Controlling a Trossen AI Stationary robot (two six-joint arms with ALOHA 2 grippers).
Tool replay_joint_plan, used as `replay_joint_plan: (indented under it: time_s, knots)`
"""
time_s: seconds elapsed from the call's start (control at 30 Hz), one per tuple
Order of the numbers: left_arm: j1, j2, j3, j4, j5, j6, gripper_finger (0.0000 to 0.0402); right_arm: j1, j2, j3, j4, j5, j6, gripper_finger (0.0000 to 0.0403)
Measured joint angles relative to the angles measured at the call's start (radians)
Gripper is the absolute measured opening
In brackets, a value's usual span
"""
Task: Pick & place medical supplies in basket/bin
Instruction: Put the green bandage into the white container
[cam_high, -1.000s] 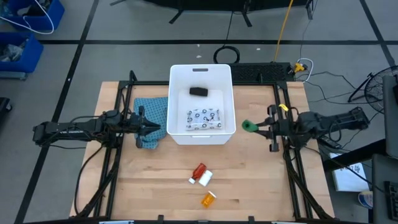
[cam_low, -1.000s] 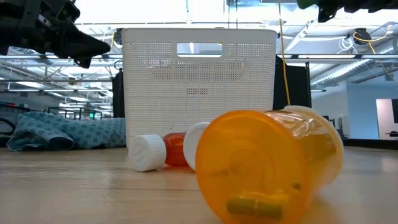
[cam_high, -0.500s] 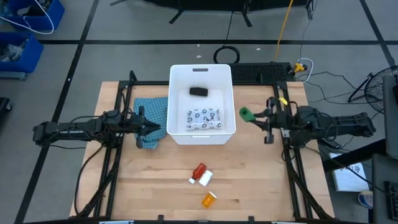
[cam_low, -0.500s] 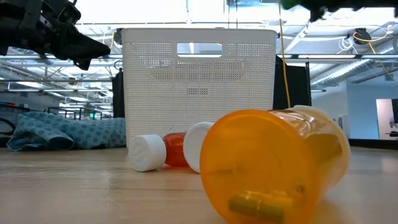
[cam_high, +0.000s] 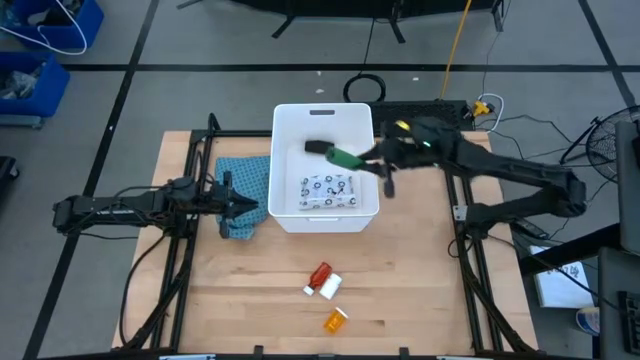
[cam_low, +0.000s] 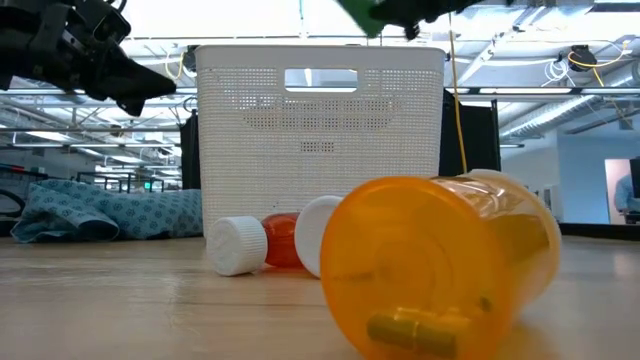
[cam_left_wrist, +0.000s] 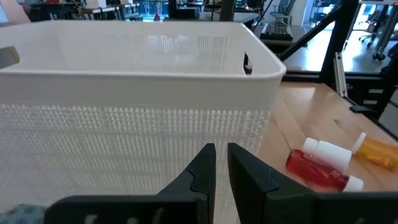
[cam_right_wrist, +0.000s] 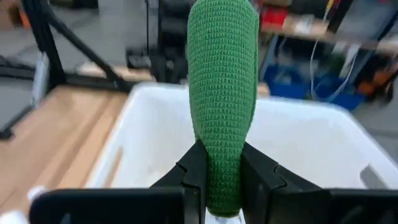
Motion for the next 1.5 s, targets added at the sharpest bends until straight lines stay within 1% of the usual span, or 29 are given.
replay_joint_plan:
  time_s: [0.17, 0.23, 0.37, 0.53, 0.6, 0.8, 1.03, 1.1, 1.2, 1.27, 1.37, 1.5]
  knots:
    - [0.0, 0.0, 0.0, -0.028, 0.0, -0.002, 0.0047, -0.035, 0.178, 0.181, -0.132, -0.041, -0.057, 0.005]
    - [0.0, 0.0, 0.0, -0.032, 0.0, -0.002, 0.0047, -0.037, 0.242, 0.238, -0.175, -0.042, -0.093, 0.005]
    - [0.0, 0.0, 0.0, -0.039, 0.0, -0.007, 0.0047, -0.041, 0.353, 0.316, -0.263, -0.039, -0.161, 0.005]
    - [0.0, 0.0, 0.0, -0.043, 0.0, -0.021, 0.0047, -0.094, 0.435, 0.367, -0.276, -0.024, -0.183, 0.005]
    - [0.0, 0.0, 0.0, -0.043, 0.0, -0.021, 0.0047, -0.123, 0.46, 0.377, -0.285, -0.006, -0.188, 0.005]
    - [0.0, 0.0, 0.0, -0.048, 0.0, -0.012, 0.0047, -0.185, 0.524, 0.402, -0.356, -0.008, -0.275, 0.005]
    - [0.0, 0.0, 0.0, -0.048, -0.008, 0.037, 0.0047, -0.173, 0.549, 0.402, -0.423, -0.019, -0.328, 0.005]
    - [0.0, 0.0, 0.0, -0.046, -0.019, 0.053, 0.0047, -0.165, 0.551, 0.402, -0.449, 0.005, -0.354, 0.005]
    - [0.0, 0.0, 0.0, -0.038, -0.042, 0.058, 0.0047, -0.171, 0.555, 0.402, -0.438, 0.095, -0.352, 0.005]
    - [0.0, 0.0, 0.0, -0.03, -0.059, 0.058, 0.0047, -0.186, 0.56, 0.402, -0.43, 0.129, -0.349, 0.005]
    - [0.0, 0.0, 0.0, -0.025, -0.079, 0.059, 0.0047, -0.207, 0.578, 0.402, -0.388, 0.149, -0.319, 0.005]
    - [0.0, 0.0, 0.0, -0.025, -0.088, 0.09, 0.0047, -0.225, 0.612, 0.402, -0.339, 0.123, -0.305, 0.005]
